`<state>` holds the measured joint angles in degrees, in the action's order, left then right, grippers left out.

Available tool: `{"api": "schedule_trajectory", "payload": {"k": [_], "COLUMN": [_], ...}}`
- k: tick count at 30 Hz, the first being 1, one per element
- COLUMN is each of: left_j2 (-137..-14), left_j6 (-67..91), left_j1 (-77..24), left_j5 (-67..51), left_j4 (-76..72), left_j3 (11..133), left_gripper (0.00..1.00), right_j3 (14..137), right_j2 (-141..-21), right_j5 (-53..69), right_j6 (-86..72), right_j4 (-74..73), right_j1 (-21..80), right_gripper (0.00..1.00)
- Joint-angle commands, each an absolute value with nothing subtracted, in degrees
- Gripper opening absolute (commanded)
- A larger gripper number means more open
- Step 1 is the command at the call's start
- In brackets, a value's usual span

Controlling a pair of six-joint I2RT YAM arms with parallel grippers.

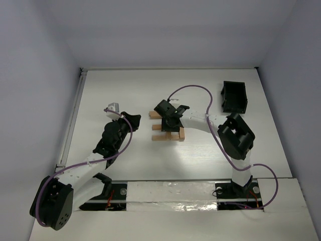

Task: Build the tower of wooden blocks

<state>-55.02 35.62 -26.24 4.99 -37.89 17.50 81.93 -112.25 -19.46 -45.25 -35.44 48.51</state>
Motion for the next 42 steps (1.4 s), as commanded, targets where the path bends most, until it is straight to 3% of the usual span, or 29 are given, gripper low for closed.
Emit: {"api": "schedule_trajectory", "payload": {"k": [1,8,14,16,17,18,19,22,23,25,26,27,28,33,42], "left_j2": [-54.14,-54.05,-53.26,-52.91,-52.91,-52.82,-52.82,-52.65,-52.56,-52.47,-52.56,-52.56,-52.56,-52.65,-53.44], "left_j6": [34.98,34.81,34.63,34.54,34.54,34.45,34.45,34.45,34.45,34.45,34.37,34.37,34.37,34.28,33.93], "left_j1": [-26.02,-26.02,-26.02,-26.02,-26.02,-26.02,-26.02,-26.02,-26.02,-26.02,-26.02,-26.02,-26.02,-26.02,-26.02], "left_j5": [5.10,5.45,6.24,6.42,6.50,6.59,6.59,6.68,6.77,6.68,6.94,7.12,7.12,7.82,8.26], "left_j4": [-40.08,-39.73,-39.11,-39.02,-38.94,-38.76,-38.67,-38.58,-38.50,-38.41,-38.32,-38.23,-38.15,-38.06,-37.97], "left_j3": [19.07,19.07,19.16,19.07,19.16,19.16,19.16,19.25,19.25,19.25,19.34,19.34,19.34,19.42,19.60], "left_gripper": [0.12,0.12,0.12,0.12,0.12,0.12,0.12,0.12,0.12,0.12,0.12,0.12,0.12,0.12,0.12], "right_j3": [83.32,84.11,86.21,88.24,89.03,89.99,91.91,94.56,96.31,98.08,100.09,100.98,101.94,107.39,110.65], "right_j2": [-107.67,-104.95,-105.03,-106.52,-107.31,-108.18,-109.93,-113.54,-114.42,-116.36,-118.28,-119.26,-120.14,-125.67,-129.90], "right_j5": [-19.87,-21.00,-20.66,-19.78,-19.60,-19.60,-19.43,-19.42,-19.60,-20.04,-20.04,-20.04,-19.87,-19.16,-20.39], "right_j6": [-45.44,-44.65,-43.16,-42.28,-42.01,-41.84,-41.75,-41.40,-41.48,-41.31,-41.13,-40.61,-40.34,-38.41,-36.92], "right_j4": [-34.54,-35.16,-33.75,-33.05,-33.05,-33.13,-33.40,-33.49,-33.49,-33.66,-34.27,-34.45,-34.89,-36.64,-37.71], "right_j1": [49.13,49.13,49.13,49.13,49.13,49.13,49.13,49.13,49.13,49.13,48.52,48.52,47.99,46.94,45.70], "right_gripper": [0.49,0.59,0.59,0.51,0.44,0.31,0.27,0.26,0.27,0.48,0.59,0.83,0.90,0.98,0.99]}}
